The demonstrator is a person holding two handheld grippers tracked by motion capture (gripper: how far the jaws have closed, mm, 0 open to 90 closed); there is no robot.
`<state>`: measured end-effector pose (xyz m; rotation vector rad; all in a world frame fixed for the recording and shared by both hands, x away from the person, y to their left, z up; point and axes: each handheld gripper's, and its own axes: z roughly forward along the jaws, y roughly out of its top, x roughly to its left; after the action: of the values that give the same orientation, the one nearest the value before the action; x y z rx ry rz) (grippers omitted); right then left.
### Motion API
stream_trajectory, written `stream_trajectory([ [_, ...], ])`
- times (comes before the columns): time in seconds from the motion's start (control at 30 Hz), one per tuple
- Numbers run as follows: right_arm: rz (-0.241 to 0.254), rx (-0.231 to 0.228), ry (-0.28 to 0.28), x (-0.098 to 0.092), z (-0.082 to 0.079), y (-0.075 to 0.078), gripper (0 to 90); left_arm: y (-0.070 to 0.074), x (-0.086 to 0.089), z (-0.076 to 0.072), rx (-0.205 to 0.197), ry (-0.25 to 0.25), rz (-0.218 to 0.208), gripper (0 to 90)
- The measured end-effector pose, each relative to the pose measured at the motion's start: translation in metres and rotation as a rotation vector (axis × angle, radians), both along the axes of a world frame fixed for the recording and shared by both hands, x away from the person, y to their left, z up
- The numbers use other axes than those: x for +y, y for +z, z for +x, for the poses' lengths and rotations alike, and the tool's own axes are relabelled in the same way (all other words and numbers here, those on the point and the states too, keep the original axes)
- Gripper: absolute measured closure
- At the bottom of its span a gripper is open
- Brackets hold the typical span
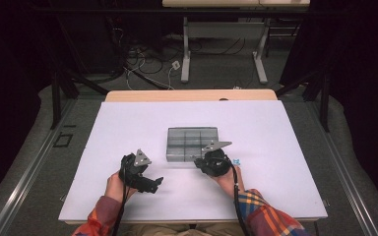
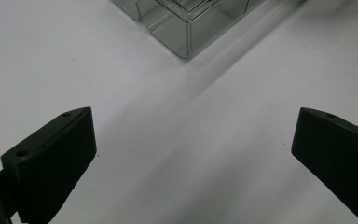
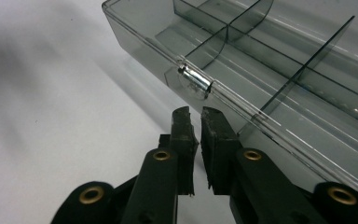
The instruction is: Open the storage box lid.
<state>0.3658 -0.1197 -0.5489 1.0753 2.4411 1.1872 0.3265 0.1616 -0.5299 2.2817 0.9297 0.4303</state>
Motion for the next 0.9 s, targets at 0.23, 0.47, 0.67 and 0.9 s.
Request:
stream_trajectory([
  [0.23,0.022,0.012,-0.01,0.0008,0.0017,-0.0016,86.1,0.0002,0.0008,0.0002,0.001,0.001,0.005,0.0],
  [0.47,0.05,0.018,-0.007,-0.0011,0.0028,-0.003,86.4,-0.0001,0.0002,0.0002,0.005,-0.001,0.004,0.0],
  [0.67,0.07,0.029,-0.012,-0.0023,0.0035,-0.0041,86.6,-0.0001,0.0004,0.0001,0.001,-0.001,0.001,0.0],
  [0.9,0.099,0.024,-0.013,-0.0024,0.0037,-0.0049,86.6,-0.0003,0.0004,0.0004,0.005,-0.002,0.004,0.0],
])
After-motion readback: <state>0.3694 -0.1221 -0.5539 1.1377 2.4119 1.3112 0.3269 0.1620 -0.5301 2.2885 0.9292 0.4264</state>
